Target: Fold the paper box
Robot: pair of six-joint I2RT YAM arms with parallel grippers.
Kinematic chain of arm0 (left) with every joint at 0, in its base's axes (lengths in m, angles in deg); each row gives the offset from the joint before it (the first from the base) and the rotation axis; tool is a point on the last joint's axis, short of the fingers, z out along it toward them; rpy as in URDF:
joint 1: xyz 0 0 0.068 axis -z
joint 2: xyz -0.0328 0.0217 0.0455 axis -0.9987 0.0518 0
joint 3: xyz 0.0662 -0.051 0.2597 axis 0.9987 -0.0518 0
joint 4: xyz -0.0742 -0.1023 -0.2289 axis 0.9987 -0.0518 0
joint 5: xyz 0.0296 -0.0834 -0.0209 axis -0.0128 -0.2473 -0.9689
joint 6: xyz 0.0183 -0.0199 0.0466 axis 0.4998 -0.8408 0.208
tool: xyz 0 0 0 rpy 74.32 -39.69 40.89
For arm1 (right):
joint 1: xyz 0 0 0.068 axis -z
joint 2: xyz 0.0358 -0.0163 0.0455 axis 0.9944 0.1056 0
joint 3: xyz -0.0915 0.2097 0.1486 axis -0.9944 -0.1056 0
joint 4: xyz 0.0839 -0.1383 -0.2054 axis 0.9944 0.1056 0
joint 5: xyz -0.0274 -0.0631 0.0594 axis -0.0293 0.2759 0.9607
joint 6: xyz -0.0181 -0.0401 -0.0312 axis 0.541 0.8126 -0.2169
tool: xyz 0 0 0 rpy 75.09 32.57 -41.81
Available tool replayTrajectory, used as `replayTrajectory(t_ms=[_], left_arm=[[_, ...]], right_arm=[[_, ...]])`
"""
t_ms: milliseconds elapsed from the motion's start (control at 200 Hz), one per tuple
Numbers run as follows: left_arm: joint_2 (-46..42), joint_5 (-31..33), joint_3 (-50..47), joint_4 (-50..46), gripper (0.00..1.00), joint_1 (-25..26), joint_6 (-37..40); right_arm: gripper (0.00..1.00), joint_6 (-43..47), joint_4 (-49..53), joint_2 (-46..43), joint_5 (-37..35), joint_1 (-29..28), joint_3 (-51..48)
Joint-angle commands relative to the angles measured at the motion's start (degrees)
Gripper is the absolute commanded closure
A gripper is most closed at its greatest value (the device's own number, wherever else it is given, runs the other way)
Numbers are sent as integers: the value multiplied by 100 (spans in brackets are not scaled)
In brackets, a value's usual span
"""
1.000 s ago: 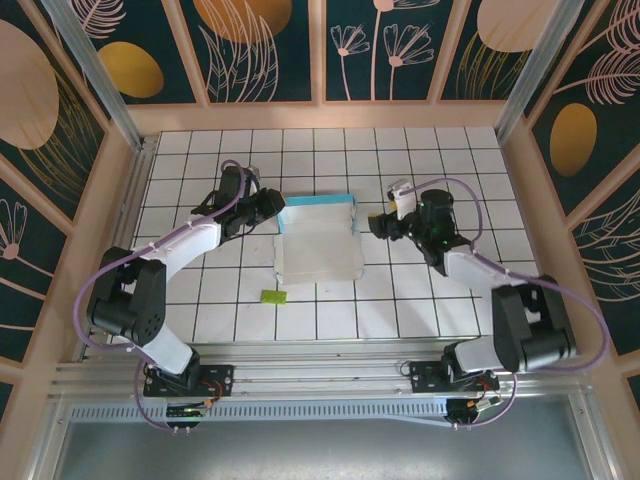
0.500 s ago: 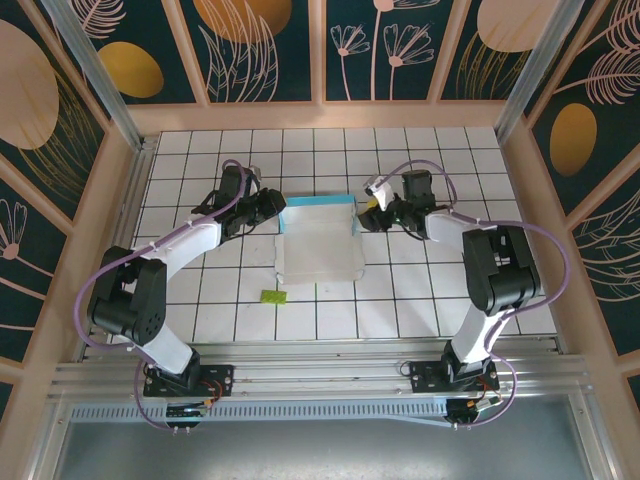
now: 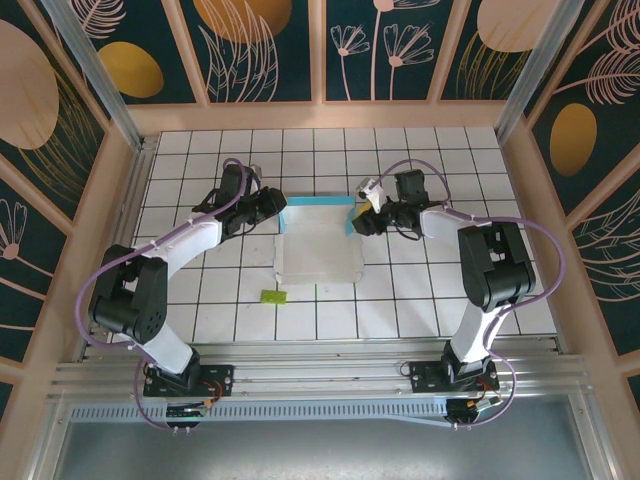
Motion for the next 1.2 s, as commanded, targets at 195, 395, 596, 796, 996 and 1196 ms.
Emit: replayTrajectory(t_ms=[195,395,596,796,996,1196], left_arm=[[101,-176,147,-135,75,13,71],[101,-216,141,-123,75,17,92],[163,-375,147,-94,76,17,89],[163,-483,159,-65,76,18,76],[122,-479,130,-65,76,19,63],[128,-483,121,-56,76,13,48]], right_arm=[[56,-704,-274,277,-520,-236,331],[67,-1044,-358,321,-1090,-315,357],[71,-1384,-470,458,-2407,-741,438],[78,-1570,-125,817,-3615,-1071,900],[94,-1795,112,1035,-4145,-1209,1021],[83,-1926,21,1083,-4469,-1298,1027]])
